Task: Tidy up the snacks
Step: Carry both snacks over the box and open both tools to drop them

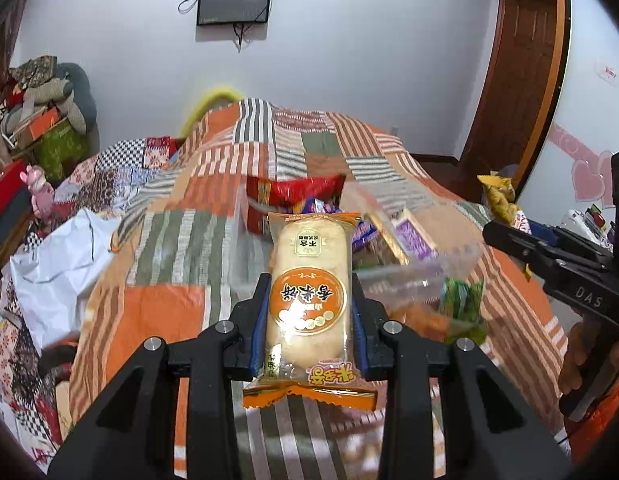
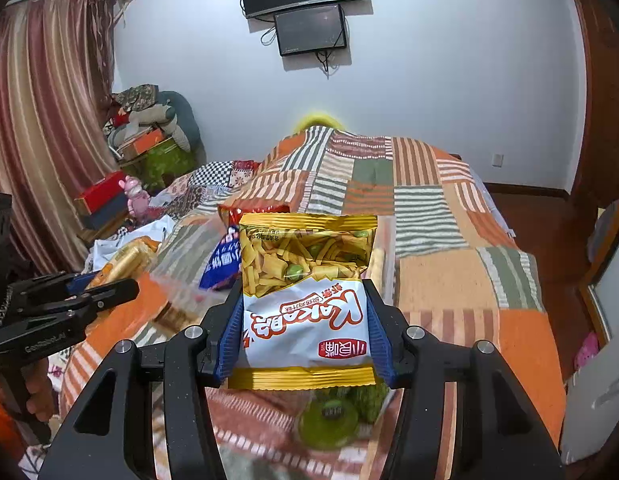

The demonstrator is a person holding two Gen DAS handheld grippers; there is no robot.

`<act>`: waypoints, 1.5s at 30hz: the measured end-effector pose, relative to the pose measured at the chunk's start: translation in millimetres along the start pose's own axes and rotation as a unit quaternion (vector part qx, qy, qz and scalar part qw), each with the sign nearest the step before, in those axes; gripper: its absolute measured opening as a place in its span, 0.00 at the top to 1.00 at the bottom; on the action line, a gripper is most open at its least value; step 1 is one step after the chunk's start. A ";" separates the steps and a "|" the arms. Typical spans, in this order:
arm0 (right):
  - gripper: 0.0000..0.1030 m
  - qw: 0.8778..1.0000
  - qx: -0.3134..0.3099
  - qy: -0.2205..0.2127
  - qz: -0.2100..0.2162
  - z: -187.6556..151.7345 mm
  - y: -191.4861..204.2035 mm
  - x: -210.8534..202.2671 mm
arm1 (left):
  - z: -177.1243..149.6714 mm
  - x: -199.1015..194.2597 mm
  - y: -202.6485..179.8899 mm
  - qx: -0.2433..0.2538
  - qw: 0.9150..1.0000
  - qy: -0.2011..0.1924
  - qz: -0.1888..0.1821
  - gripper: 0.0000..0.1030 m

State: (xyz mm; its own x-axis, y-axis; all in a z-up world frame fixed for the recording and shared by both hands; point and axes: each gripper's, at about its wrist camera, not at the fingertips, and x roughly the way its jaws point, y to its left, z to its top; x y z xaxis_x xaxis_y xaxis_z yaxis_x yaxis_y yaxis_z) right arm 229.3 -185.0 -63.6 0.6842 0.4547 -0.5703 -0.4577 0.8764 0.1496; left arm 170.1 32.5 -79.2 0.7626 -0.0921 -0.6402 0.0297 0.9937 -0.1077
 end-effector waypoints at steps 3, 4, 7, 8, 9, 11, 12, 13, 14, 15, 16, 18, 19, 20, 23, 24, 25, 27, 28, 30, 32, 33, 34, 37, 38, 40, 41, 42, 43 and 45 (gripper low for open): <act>0.51 1.000 -0.001 -0.001 0.002 6.1 1.3 7.4 | 10.1 5.4 2.2 -0.003 1.000 -0.009 0.000 0.67; 0.51 1.000 -0.001 -0.002 0.002 8.7 1.8 11.1 | 12.4 7.4 2.7 -0.003 1.000 -0.011 0.000 0.67; 0.51 1.000 0.002 0.000 0.003 12.3 1.3 19.8 | 19.8 17.4 4.2 -0.005 1.000 -0.011 -0.001 0.67; 0.51 1.000 0.005 0.002 0.005 13.8 1.1 23.5 | 21.9 21.3 4.5 -0.004 1.000 -0.011 0.001 0.67; 0.51 1.000 0.007 0.003 0.005 15.4 1.1 27.7 | 23.7 25.2 5.2 -0.003 1.000 -0.010 0.002 0.67; 0.51 1.000 0.007 0.006 0.003 18.1 0.9 34.8 | 26.3 34.1 6.9 0.001 1.000 -0.009 0.008 0.67; 0.51 1.000 0.007 0.008 0.003 19.3 1.3 38.4 | 27.3 38.3 8.3 0.002 1.000 -0.008 0.013 0.67; 0.51 1.000 0.008 0.010 0.003 19.9 0.8 41.8 | 28.8 44.7 10.4 0.003 1.000 -0.005 0.019 0.67; 0.51 1.000 0.008 0.013 0.004 20.5 1.3 45.6 | 29.7 48.9 12.1 0.003 1.000 -0.003 0.022 0.67; 0.51 1.000 0.007 0.016 0.004 21.2 2.6 50.8 | 30.9 53.9 14.2 0.003 1.000 0.000 0.025 0.67; 0.51 1.000 0.006 0.018 0.005 22.1 2.3 53.3 | 32.0 59.8 16.7 0.002 1.000 0.002 0.030 0.67; 0.51 1.000 0.005 0.027 0.008 23.7 4.5 62.3 | 33.8 69.4 20.3 0.005 0.999 0.008 0.035 0.67; 0.51 0.999 0.003 0.032 0.010 24.1 5.8 66.9 | 34.3 74.6 21.5 0.006 0.999 0.011 0.038 0.67; 0.51 0.999 0.001 0.040 0.011 24.4 7.1 71.9 | 35.0 79.0 22.3 0.006 0.999 0.014 0.041 0.67; 0.51 0.998 -0.010 0.061 0.011 25.5 6.6 85.4 | 36.2 92.1 28.3 0.000 0.999 0.025 0.038 0.67; 0.51 0.998 -0.011 0.065 0.013 25.4 6.4 88.4 | 36.6 95.9 30.7 -0.006 0.999 0.028 0.040 0.67; 0.51 0.997 -0.012 0.070 0.014 25.3 6.2 91.4 | 37.1 99.6 33.6 -0.013 0.999 0.031 0.040 0.67; 0.51 0.997 -0.006 0.077 0.018 24.5 4.6 95.8 | 38.7 106.0 39.3 -0.028 0.998 0.036 0.032 0.67; 0.51 0.996 -0.004 0.082 0.021 25.0 3.4 98.1 | 39.9 108.9 41.4 -0.035 0.998 0.038 0.026 0.67; 0.51 0.995 0.006 0.093 0.026 24.3 0.9 103.1 | 40.6 113.7 42.7 -0.041 0.998 0.040 0.023 0.67; 0.51 0.994 0.010 0.101 0.027 23.2 -1.3 106.6 | 41.6 117.6 39.7 -0.035 0.998 0.040 0.027 0.67; 0.51 0.994 0.011 0.103 0.026 22.6 -1.3 108.3 | 41.8 118.8 37.9 -0.031 0.998 0.039 0.030 0.67; 0.49 0.994 0.011 0.105 0.025 22.3 -1.2 109.3 | 41.8 119.5 36.5 -0.029 0.998 0.040 0.031 0.67; 0.49 0.994 0.013 0.107 0.022 22.1 -2.9 110.0 | 41.5 121.8 33.4 -0.023 0.998 0.041 0.041 0.67; 0.49 0.994 0.012 0.108 0.019 22.3 -3.1 109.8 | 41.8 121.3 32.9 -0.022 0.998 0.038 0.046 0.66; 0.49 0.994 0.008 0.104 0.015 22.9 -2.9 107.7 | 41.5 121.3 33.7 -0.023 0.998 0.039 0.047 0.66; 0.49 0.994 0.009 0.104 0.018 23.7 -3.0 107.6 | 41.3 121.3 34.7 -0.026 0.998 0.040 0.045 0.66; 0.49 0.994 0.010 0.103 0.019 24.2 -3.2 106.5 | 41.0 120.8 35.1 -0.028 0.998 0.041 0.043 0.65; 0.48 0.995 0.010 0.101 0.019 24.7 -4.1 106.0 | 40.8 120.3 35.2 -0.029 0.998 0.041 0.043 0.65; 0.48 0.995 0.010 0.100 0.018 25.8 -5.0 104.6 | 40.5 117.8 34.3 -0.028 0.998 0.041 0.043 0.63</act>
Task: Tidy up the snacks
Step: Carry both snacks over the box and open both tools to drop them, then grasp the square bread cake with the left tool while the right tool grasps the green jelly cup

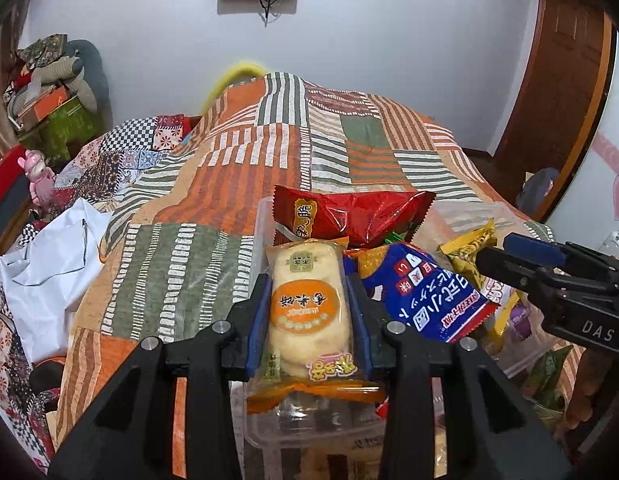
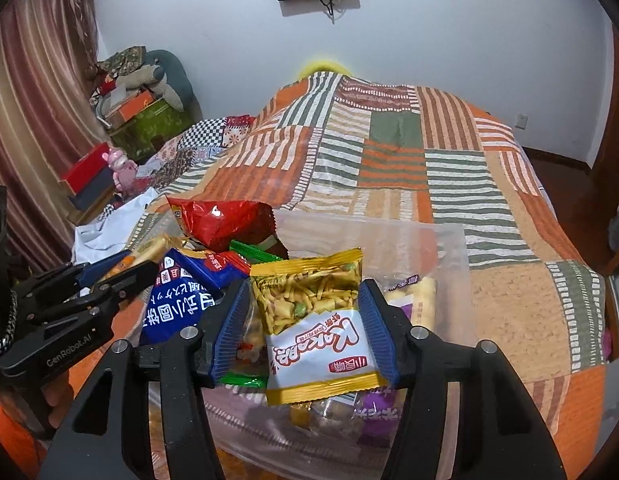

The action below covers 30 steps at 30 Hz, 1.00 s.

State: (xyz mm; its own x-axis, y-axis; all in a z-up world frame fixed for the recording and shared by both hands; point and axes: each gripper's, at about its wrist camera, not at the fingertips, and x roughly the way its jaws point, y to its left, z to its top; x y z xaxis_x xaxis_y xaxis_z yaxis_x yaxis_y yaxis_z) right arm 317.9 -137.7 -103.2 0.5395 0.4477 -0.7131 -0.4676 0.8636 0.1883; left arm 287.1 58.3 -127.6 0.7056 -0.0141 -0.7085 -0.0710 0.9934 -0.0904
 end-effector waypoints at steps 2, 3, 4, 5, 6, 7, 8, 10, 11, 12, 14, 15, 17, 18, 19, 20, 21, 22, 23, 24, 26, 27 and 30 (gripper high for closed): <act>0.47 1.000 0.001 -0.003 -0.002 0.2 -0.9 -2.5 | -1.1 -4.5 -0.8 0.001 1.000 -0.003 -0.003 0.59; 0.46 1.000 0.003 -0.003 -0.002 0.7 -1.4 -3.7 | -1.4 -7.3 -1.5 0.002 1.000 -0.006 -0.004 0.54; 0.43 1.000 0.006 -0.005 -0.001 1.1 -1.8 -4.9 | -1.7 -10.3 -2.6 0.003 1.000 -0.009 -0.004 0.51; 0.41 1.000 0.010 -0.008 -0.001 1.1 -2.9 -7.1 | -2.4 -14.3 -4.1 0.006 1.000 -0.013 -0.004 0.41; 0.37 1.000 0.013 -0.012 -0.001 0.7 -4.4 -10.8 | -3.1 -18.7 -5.3 0.009 1.000 -0.018 -0.003 0.32; 0.36 1.000 0.015 -0.015 -0.003 0.6 -4.7 -13.8 | -3.4 -22.4 -5.5 0.010 1.000 -0.022 -0.005 0.31; 0.35 1.000 0.015 -0.019 -0.005 0.6 -4.9 -16.8 | -4.5 -26.9 -6.3 0.012 1.000 -0.026 -0.007 0.31; 0.35 1.000 0.016 -0.023 -0.005 0.0 -5.5 -23.5 | -6.0 -33.3 -8.0 0.015 1.000 -0.024 -0.008 0.31; 0.35 1.000 0.019 -0.025 -0.004 -0.6 -6.1 -27.2 | -7.2 -36.8 -8.2 0.014 1.000 -0.022 -0.009 0.29; 0.35 0.999 0.021 -0.028 -0.004 -1.5 -6.6 -31.5 | -8.6 -40.2 -8.1 0.012 1.000 -0.021 -0.011 0.27; 0.34 0.999 0.024 -0.033 -0.003 -3.5 -7.0 -39.4 | -11.2 -46.4 -8.4 0.011 1.000 -0.020 -0.012 0.23; 0.34 0.999 0.025 -0.036 -0.003 -4.6 -7.0 -43.5 | -12.5 -49.8 -9.1 0.012 1.000 -0.021 -0.013 0.23; 0.34 0.999 0.020 -0.038 -0.007 -6.6 -5.8 -50.1 | -16.3 -56.4 -10.0 0.017 1.000 -0.022 -0.009 0.23; 0.34 0.999 0.017 -0.039 -0.009 -7.8 -4.7 -52.4 | -18.6 -59.3 -10.6 0.020 1.000 -0.020 -0.007 0.23; 0.34 0.999 0.014 -0.040 -0.012 -9.3 -4.2 -55.2 | -21.4 -61.8 -11.1 0.022 1.000 -0.017 -0.006 0.23; 0.34 0.999 0.010 -0.042 -0.014 -11.4 -3.6 -59.4 | -24.1 -64.1 -11.4 0.022 1.000 -0.015 -0.006 0.23; 0.34 0.999 0.009 -0.042 -0.016 -13.0 -3.4 -62.0 | -27.1 -66.3 -11.5 0.022 1.000 -0.013 -0.007 0.22; 0.34 0.999 0.008 -0.043 -0.016 -15.3 -2.8 -65.2 | -31.8 -69.0 -11.5 0.024 1.000 -0.009 -0.007 0.22; 0.34 0.999 0.007 -0.044 -0.016 -18.4 -3.2 -68.9 | -35.4 -71.1 -11.7 0.024 1.000 -0.006 -0.006 0.22; 0.34 0.999 0.008 -0.045 -0.015 -22.2 -3.6 -72.4 | -40.3 -73.4 -11.1 0.023 1.000 -0.003 -0.007 0.22; 0.33 0.999 0.004 -0.044 -0.016 -29.3 -3.2 -78.3 | -48.3 -75.7 -9.9 0.021 1.000 0.006 -0.012 0.22; 0.33 0.999 0.001 -0.044 -0.019 -32.0 -3.1 -80.7 | -52.8 -77.1 -9.8 0.021 1.000 0.011 -0.014 0.22; 0.33 0.999 -0.006 -0.043 -0.028 -41.7 -2.0 -87.8 | -64.3 -81.1 -9.4 0.021 1.000 0.019 -0.011 0.22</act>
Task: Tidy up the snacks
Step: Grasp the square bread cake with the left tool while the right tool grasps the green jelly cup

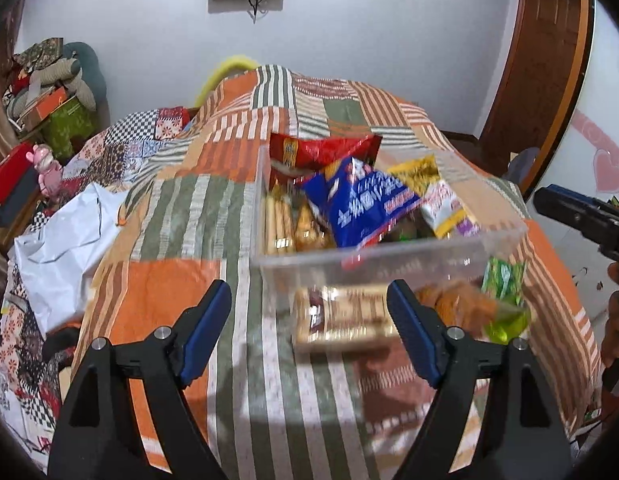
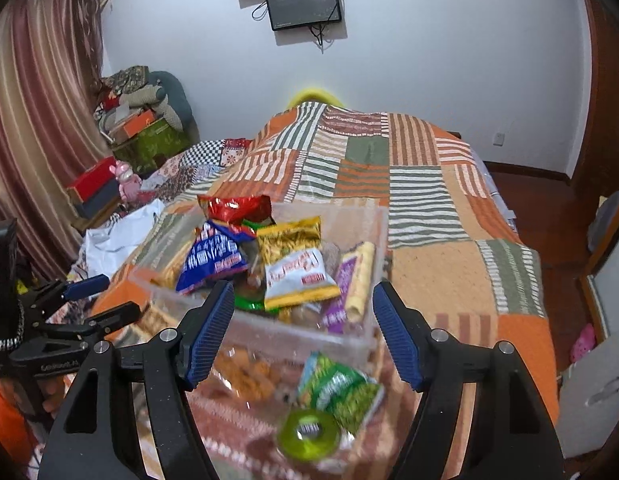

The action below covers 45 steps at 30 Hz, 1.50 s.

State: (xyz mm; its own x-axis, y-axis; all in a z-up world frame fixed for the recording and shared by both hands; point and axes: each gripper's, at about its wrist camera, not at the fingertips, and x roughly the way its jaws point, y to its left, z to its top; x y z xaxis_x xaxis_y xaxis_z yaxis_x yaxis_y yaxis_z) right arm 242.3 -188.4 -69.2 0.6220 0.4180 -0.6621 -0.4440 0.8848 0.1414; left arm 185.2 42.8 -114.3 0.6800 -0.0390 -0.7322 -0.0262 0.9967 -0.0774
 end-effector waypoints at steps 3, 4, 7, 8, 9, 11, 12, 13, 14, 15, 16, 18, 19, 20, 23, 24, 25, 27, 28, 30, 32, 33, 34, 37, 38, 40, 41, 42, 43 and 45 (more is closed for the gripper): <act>0.33 1.000 -0.001 -0.003 -0.009 -8.7 0.3 -7.9 | -14.4 -3.9 2.5 -0.012 1.000 0.009 0.000 0.22; 0.33 1.000 -0.004 -0.003 -0.012 -11.8 1.1 -10.1 | -19.8 -5.5 4.9 -0.021 1.000 0.012 -0.005 0.22; 0.33 1.000 -0.008 -0.004 -0.022 -23.1 0.0 -15.7 | -31.8 -5.9 8.1 -0.036 0.999 0.024 -0.019 0.22; 0.33 1.000 -0.005 -0.003 -0.022 -25.3 -0.9 -16.0 | -36.3 -6.9 6.8 -0.036 0.999 0.024 -0.018 0.22; 0.33 1.000 0.002 0.000 -0.020 -28.7 -2.8 -15.8 | -39.3 -7.2 5.6 -0.033 0.999 0.025 -0.014 0.22; 0.33 1.000 0.014 0.007 -0.017 -35.4 -7.3 -15.4 | -42.0 -6.1 3.0 -0.029 0.999 0.027 -0.009 0.22; 0.33 1.000 0.022 0.009 -0.017 -39.4 -10.0 -14.9 | -42.7 -4.6 2.0 -0.028 0.999 0.030 -0.010 0.22; 0.33 0.999 0.029 0.013 -0.017 -43.4 -12.6 -13.6 | -43.2 -2.6 0.1 -0.027 0.999 0.034 -0.013 0.22; 0.33 0.999 0.033 0.019 -0.014 -47.1 -14.6 -11.3 | -42.9 -1.0 -1.4 -0.026 0.999 0.037 -0.017 0.22; 0.33 0.999 0.036 0.023 -0.013 -50.1 -14.9 -10.7 | -42.5 0.9 -3.7 -0.023 0.999 0.040 -0.022 0.22; 0.33 0.999 0.038 0.028 -0.012 -53.3 -15.5 -9.0 | -41.6 3.0 -5.5 -0.018 0.999 0.043 -0.026 0.22; 0.33 0.998 0.042 0.039 -0.006 -60.4 -15.3 -4.7 | -39.9 7.6 -8.7 -0.013 0.998 0.045 -0.029 0.16; 0.33 0.998 0.043 0.044 -0.002 -64.2 -14.4 -2.6 | -39.3 9.8 -9.7 -0.013 0.999 0.044 -0.028 0.15; 0.33 0.998 0.043 0.049 0.001 -67.6 -14.2 -1.8 | -38.3 12.1 -10.4 -0.014 0.999 0.044 -0.028 0.14; 0.33 0.997 0.040 0.062 0.005 -76.2 -11.6 3.5 | -33.6 19.4 -11.8 -0.017 0.998 0.046 -0.031 0.14; 0.33 0.997 0.041 0.066 0.008 -79.7 -11.0 4.9 | -32.1 22.2 -12.6 -0.018 0.998 0.048 -0.032 0.14; 0.33 0.997 0.041 0.071 0.011 -82.1 -10.7 7.5 | -30.5 25.6 -14.1 -0.018 0.998 0.051 -0.032 0.14; 0.33 0.996 0.042 0.078 0.009 -85.4 -10.7 11.3 | -29.1 30.5 -16.6 -0.015 0.998 0.053 -0.028 0.14; 0.33 0.996 0.044 0.081 0.011 -86.9 -11.2 13.7 | -28.1 33.8 -17.8 -0.013 0.998 0.054 -0.024 0.14; 0.33 0.995 0.049 0.087 0.013 -88.1 -12.9 17.0 | -26.9 40.9 -19.1 -0.013 0.998 0.057 -0.012 0.14; 0.33 0.995 0.050 0.089 0.016 -88.2 -14.1 17.5 | -25.9 46.3 -18.6 -0.021 0.998 0.054 -0.008 0.14; 0.33 0.995 0.050 0.089 0.016 -87.5 -14.2 17.3 | -25.3 48.1 -18.9 -0.023 0.998 0.052 -0.008 0.14; 0.33 0.995 0.049 0.090 0.018 -86.9 -13.8 17.6 | -24.5 49.9 -20.1 -0.023 0.998 0.050 -0.005 0.14; 0.35 0.994 0.047 0.098 0.023 -85.6 -12.2 22.8 | -21.5 53.2 -22.9 -0.019 0.999 0.043 0.001 0.14; 0.36 0.994 0.047 0.099 0.023 -84.2 -11.8 25.8 | -20.8 54.3 -23.9 -0.018 0.999 0.043 0.002 0.14; 0.40 0.994 0.044 0.102 0.022 -84.1 -10.6 28.3 | -19.3 57.2 -24.8 -0.017 0.999 0.041 0.007 0.14; 0.40 0.994 0.045 0.100 0.021 -83.8 -9.4 28.4 | -18.6 57.9 -24.8 -0.018 0.999 0.040 0.009 0.14; 0.42 0.994 0.046 0.098 0.020 -84.1 -9.4 27.7 | -18.1 58.2 -24.1 -0.020 0.999 0.039 0.009 0.14; 0.43 0.994 0.048 0.098 0.020 -84.0 -10.0 27.7 | -17.4 59.0 -23.4 -0.022 0.999 0.040 0.008 0.15; 0.48 0.993 0.055 0.098 0.023 -84.1 -11.9 28.2 | -16.4 60.4 -23.5 -0.022 0.999 0.042 0.002 0.21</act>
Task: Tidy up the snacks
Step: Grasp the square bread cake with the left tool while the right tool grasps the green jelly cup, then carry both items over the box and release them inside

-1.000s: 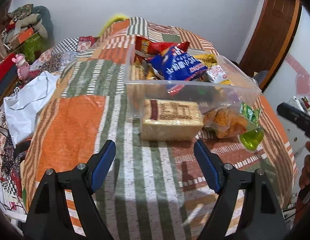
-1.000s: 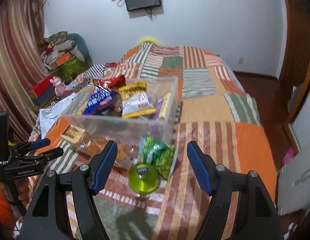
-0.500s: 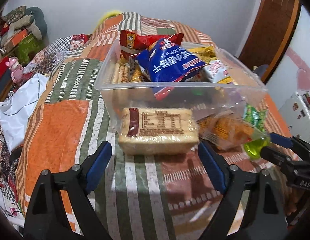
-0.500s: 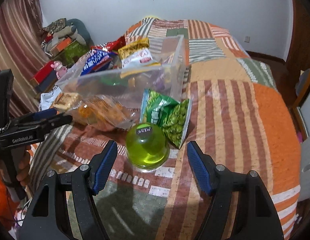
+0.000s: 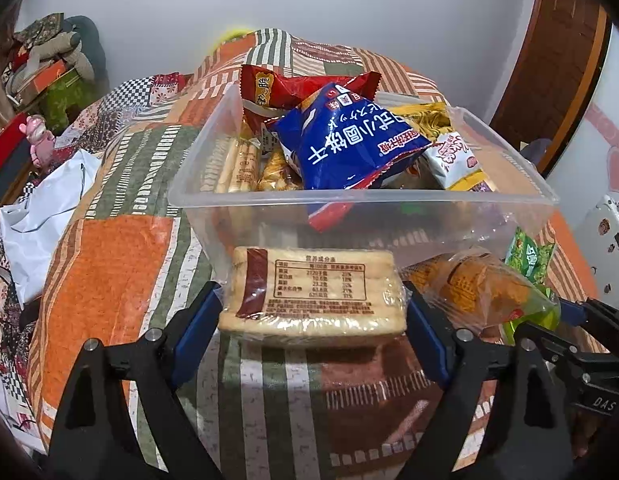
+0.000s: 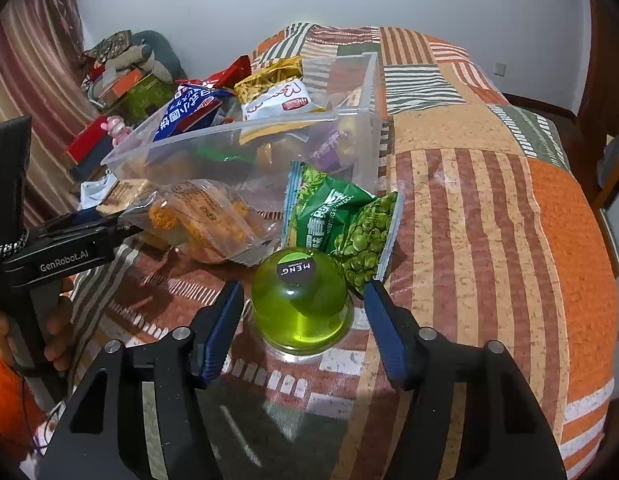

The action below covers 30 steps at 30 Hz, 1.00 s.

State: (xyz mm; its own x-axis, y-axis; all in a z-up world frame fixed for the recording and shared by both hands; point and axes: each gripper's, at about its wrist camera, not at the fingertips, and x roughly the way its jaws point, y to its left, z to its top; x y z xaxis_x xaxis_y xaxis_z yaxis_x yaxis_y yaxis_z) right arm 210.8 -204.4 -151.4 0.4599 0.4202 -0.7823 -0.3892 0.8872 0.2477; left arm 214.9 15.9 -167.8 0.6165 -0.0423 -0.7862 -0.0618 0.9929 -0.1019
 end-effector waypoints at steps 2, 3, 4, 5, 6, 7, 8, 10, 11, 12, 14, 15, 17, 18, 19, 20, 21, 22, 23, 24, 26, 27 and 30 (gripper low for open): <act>0.52 1.000 0.005 -0.001 0.002 0.6 -2.1 0.0 | -0.4 0.1 -0.6 0.000 1.000 -0.003 0.001 0.21; 0.52 1.000 0.007 -0.002 0.004 0.5 -3.2 -0.4 | -0.8 -0.2 -0.8 0.000 1.000 -0.004 0.002 0.22; 0.53 1.000 0.008 -0.003 0.004 -0.3 -3.7 -1.5 | -1.3 -0.6 -1.0 0.000 1.000 -0.005 0.002 0.22; 0.55 1.000 0.007 -0.004 0.004 -0.3 -3.5 -1.8 | -1.8 -1.1 -0.9 -0.001 1.000 -0.005 0.002 0.22; 0.55 1.000 0.006 -0.004 0.004 -0.6 -3.2 -2.6 | -2.3 -2.0 -0.7 -0.002 1.000 -0.005 0.001 0.22; 0.55 1.000 0.006 -0.004 0.004 -0.9 -2.8 -3.3 | -3.1 -3.4 -0.6 -0.005 1.000 -0.005 0.001 0.22; 0.55 1.000 0.005 -0.005 0.003 -1.1 -2.5 -4.2 | -4.8 -6.1 -0.3 -0.009 1.000 -0.005 -0.002 0.23; 0.55 1.000 0.005 -0.009 0.007 -1.2 -2.5 -6.5 | -6.7 -10.5 1.0 -0.011 1.000 -0.006 -0.007 0.23; 0.57 1.000 0.005 -0.016 0.014 -1.3 -3.2 -9.4 | -7.6 -12.1 1.7 -0.013 1.000 -0.007 -0.009 0.23; 0.57 1.000 0.006 -0.020 0.017 -1.6 -3.7 -11.9 | -8.8 -14.1 2.0 -0.013 1.000 -0.008 -0.010 0.23; 0.57 1.000 0.006 -0.025 0.017 -3.1 -5.3 -16.6 | -11.1 -19.4 2.0 -0.008 1.000 -0.012 -0.008 0.23; 0.57 0.999 0.008 -0.027 0.016 -4.3 -6.4 -18.3 | -12.2 -22.2 1.5 -0.005 1.000 -0.014 -0.005 0.23; 0.57 0.999 0.010 -0.028 0.018 -5.6 -7.0 -20.6 | -14.7 -28.5 1.2 -0.001 1.000 -0.017 -0.002 0.23; 0.57 0.999 0.011 -0.030 0.019 -6.4 -7.7 -22.2 | -16.3 -32.3 0.8 -0.001 1.000 -0.019 -0.004 0.23; 0.57 0.999 0.012 -0.032 0.019 -6.6 -8.3 -23.6 | -17.2 -36.8 1.1 0.000 1.000 -0.021 -0.005 0.23; 0.57 0.999 0.013 -0.034 0.019 -7.4 -8.5 -25.6 | -18.1 -40.2 1.2 0.000 1.000 -0.024 -0.005 0.23; 0.57 0.999 0.011 -0.036 0.019 -7.1 -8.5 -27.9 | -18.0 -43.3 1.6 0.000 1.000 -0.027 -0.004 0.23; 0.57 0.999 0.012 -0.038 0.020 -6.5 -8.3 -30.3 | -18.6 -48.1 1.8 0.002 0.999 -0.032 -0.003 0.23; 0.57 0.999 0.013 -0.042 0.020 -5.6 -8.5 -33.4 | -18.7 -51.2 2.1 0.003 0.999 -0.034 -0.003 0.23; 0.58 0.999 0.013 -0.046 0.020 -3.4 -8.2 -36.4 | -18.7 -54.9 2.5 0.002 0.999 -0.037 -0.003 0.23; 0.58 0.998 0.017 -0.054 0.022 -0.8 -9.8 -42.6 | -17.4 -61.4 3.1 0.001 0.999 -0.041 -0.006 0.23; 0.58 0.998 0.018 -0.058 0.022 2.0 -8.7 -46.0 | -16.0 -64.9 3.4 0.000 0.999 -0.044 -0.007 0.23; 0.58 0.997 0.019 -0.072 0.024 8.2 -5.8 -54.7 | -11.7 -74.0 4.5 -0.001 0.998 -0.055 -0.008 0.23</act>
State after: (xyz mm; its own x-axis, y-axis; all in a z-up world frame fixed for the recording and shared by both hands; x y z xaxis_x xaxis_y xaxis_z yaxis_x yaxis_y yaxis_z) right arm 194.5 -230.9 -105.4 0.5528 0.4832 -0.6789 -0.3849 0.8706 0.3063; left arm 159.8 22.2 -117.2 0.7004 -0.0458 -0.7123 -0.0521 0.9920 -0.1150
